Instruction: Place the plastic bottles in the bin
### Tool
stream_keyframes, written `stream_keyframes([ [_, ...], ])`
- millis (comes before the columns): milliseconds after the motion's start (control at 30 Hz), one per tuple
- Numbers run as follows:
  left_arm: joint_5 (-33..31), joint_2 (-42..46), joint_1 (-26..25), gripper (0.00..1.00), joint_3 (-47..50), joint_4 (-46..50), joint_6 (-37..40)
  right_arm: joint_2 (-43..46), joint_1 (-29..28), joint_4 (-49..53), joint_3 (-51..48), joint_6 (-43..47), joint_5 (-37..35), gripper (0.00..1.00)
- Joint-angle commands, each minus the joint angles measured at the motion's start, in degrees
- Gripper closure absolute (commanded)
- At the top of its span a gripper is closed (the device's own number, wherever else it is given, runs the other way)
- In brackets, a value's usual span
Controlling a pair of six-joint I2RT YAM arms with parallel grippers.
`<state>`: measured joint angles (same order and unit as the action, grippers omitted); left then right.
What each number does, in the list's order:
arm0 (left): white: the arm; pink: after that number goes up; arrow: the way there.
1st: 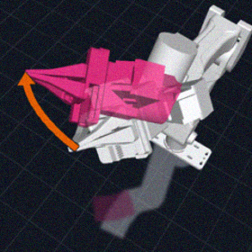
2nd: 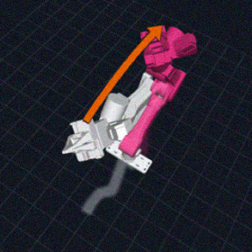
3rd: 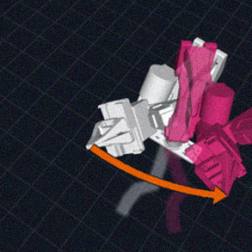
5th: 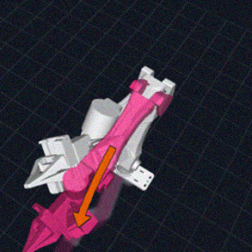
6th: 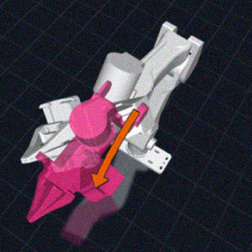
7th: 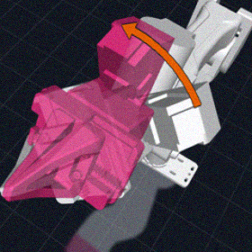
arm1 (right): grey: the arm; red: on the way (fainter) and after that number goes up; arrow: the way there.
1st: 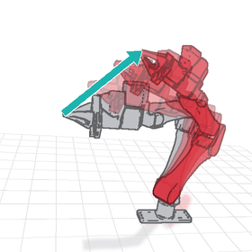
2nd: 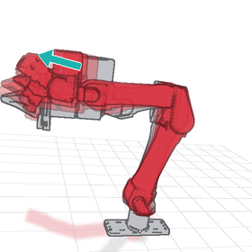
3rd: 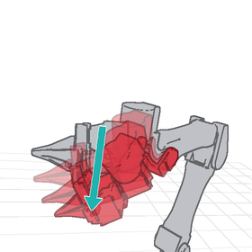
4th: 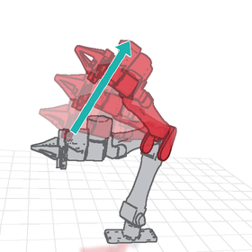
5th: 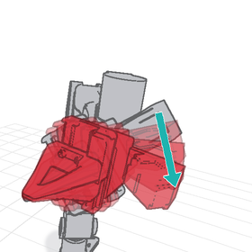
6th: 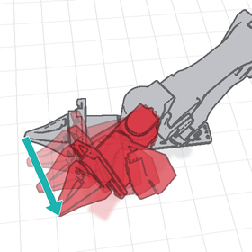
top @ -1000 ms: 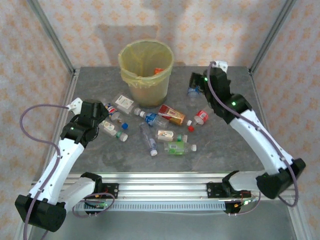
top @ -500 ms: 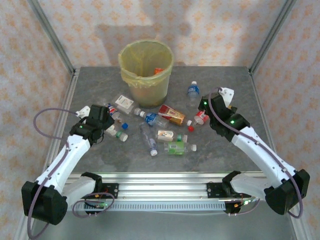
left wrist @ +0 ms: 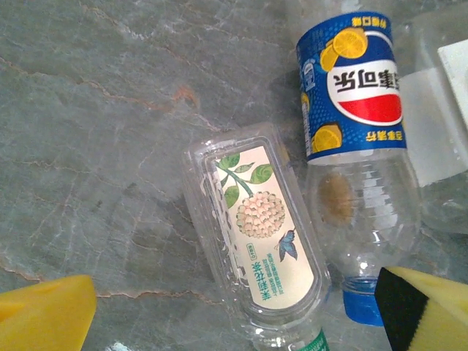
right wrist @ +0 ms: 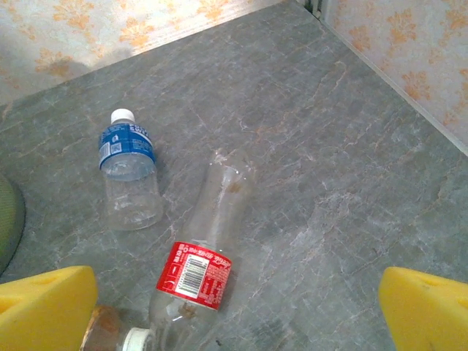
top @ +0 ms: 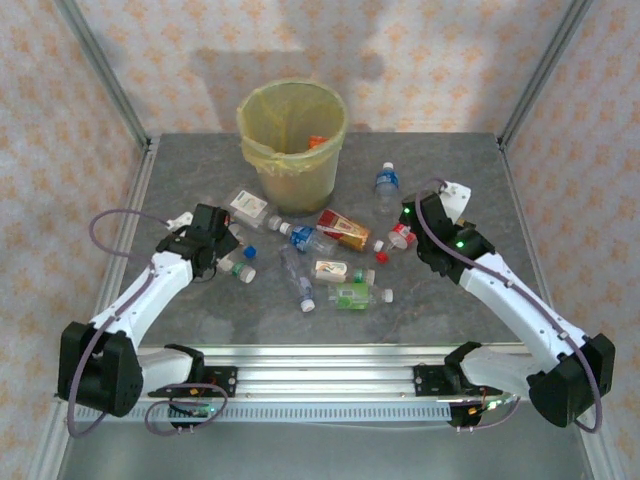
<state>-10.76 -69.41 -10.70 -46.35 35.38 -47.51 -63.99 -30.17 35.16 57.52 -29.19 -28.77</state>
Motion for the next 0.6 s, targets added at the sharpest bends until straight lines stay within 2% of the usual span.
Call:
stream_keyframes([
  [0, 0.54, -1.79, 0.59, 0.0, -1.34, -0.05, 0.52, -0.23, 0.37, 2.46, -0.67, -1.96, -2.34, 0.01],
  [333, 2.68, -4.81, 2.13, 0.0, -1.58, 0.49, 0.1, -0.15, 0.57, 2.73, -1.46, -2.69, -2.49, 0.01],
  [567, 7.96, -6.26, 5.03, 0.03, 0.29, -5.39, 0.84, -0.15, 0.73, 2.98, -1.62, -2.96, -2.25, 0.01],
])
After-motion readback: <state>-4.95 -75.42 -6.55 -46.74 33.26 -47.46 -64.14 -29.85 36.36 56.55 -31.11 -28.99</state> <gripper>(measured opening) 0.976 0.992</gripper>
